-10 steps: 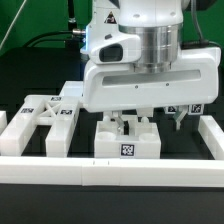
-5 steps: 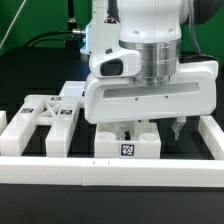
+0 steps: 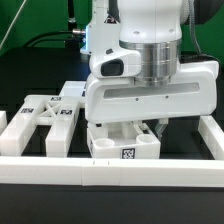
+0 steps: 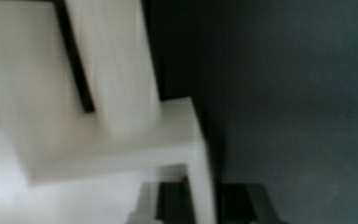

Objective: Assemble chair

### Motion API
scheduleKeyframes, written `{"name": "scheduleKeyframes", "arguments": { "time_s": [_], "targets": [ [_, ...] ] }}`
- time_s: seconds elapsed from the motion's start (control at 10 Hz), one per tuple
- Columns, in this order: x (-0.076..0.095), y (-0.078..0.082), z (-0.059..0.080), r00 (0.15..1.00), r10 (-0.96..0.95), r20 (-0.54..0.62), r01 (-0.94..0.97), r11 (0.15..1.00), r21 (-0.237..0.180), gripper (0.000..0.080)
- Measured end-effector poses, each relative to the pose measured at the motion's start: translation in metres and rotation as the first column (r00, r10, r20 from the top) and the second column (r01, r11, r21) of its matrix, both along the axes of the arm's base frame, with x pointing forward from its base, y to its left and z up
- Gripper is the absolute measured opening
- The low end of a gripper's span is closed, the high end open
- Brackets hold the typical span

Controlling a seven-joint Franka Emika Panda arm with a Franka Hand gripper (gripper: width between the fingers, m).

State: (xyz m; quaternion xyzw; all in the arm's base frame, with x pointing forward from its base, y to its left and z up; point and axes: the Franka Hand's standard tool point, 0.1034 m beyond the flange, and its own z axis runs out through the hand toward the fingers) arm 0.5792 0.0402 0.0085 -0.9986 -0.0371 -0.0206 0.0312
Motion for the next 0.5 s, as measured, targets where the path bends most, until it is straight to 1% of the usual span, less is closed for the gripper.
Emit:
{"name": "scheduleKeyframes", "arguments": {
  "time_s": [0.5],
  "targets": [
    [0.0001,0.0,0.0,1.0,0.0,0.0,0.0,1.0,0.0,0.003]
  ]
}}
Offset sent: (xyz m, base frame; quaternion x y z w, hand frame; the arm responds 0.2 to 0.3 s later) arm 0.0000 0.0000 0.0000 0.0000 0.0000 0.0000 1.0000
